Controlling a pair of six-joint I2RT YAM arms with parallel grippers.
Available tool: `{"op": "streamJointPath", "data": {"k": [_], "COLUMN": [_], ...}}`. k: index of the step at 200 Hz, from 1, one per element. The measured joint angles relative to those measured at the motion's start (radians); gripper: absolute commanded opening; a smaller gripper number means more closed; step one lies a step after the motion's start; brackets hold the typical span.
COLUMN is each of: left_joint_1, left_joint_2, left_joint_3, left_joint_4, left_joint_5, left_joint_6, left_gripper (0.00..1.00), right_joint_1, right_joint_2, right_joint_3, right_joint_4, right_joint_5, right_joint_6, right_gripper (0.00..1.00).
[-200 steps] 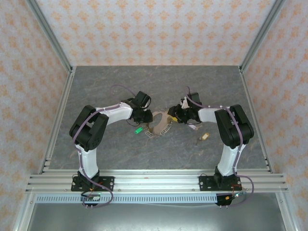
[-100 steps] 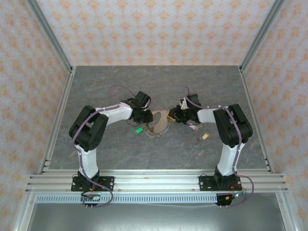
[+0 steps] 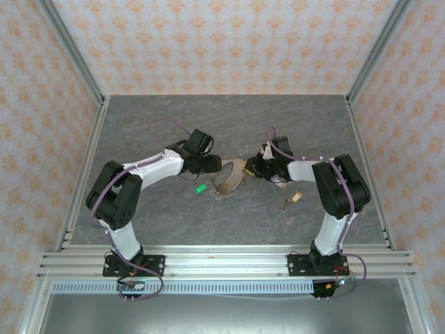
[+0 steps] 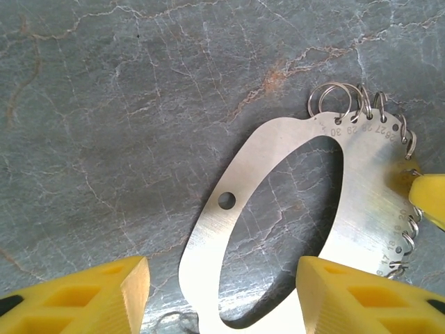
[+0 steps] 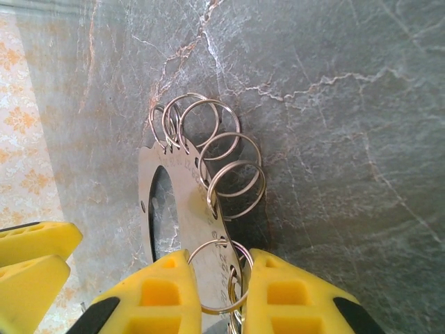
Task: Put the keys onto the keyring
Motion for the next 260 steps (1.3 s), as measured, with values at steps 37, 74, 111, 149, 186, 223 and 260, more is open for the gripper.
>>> {"op": "streamJointPath", "data": {"k": [37,74,111,149,186,223,260], "left_joint_1": [0.0,0.0,0.0,0.0,0.0,0.0,0.0], "left_joint_2": [0.043,0.083,0.087,0.093,0.103,0.103,0.103], "left_joint_3": [0.0,-0.005,-0.005,-0.005,-0.005,-0.005,-0.005], "left_joint_4": [0.004,0.008,0.014,0.031,0.035,0.042,0.046], "left_joint_5": [0.002,0.016,0.031,0.05,0.064,0.077,0.076], "left_joint_6": [-0.018,-0.027,-0.027,-0.026,-0.026,-0.026,-0.026], "left_gripper": [0.41,0.35,0.3,0.27,0.26,0.26,0.27], "right_joint_1": [0.0,0.0,0.009,0.042,0.063,0.069,0.08], "right_joint_2": [0.011,0.025,0.029,0.036,0.046,0.049,0.051], "right_joint_3": [0.0,0.002,0.028,0.098,0.14,0.142,0.101], "right_joint_4": [0.006,0.012,-0.039,-0.176,-0.253,-0.248,-0.135], "right_joint_5": [-0.002,-0.01,-0.002,0.073,0.133,0.152,0.122], "right_joint_6": [0.003,-0.001,-0.052,-0.153,-0.216,-0.201,-0.133], "right_gripper": [0.28,0.33,0.31,0.3,0.17,0.11,0.15]}}
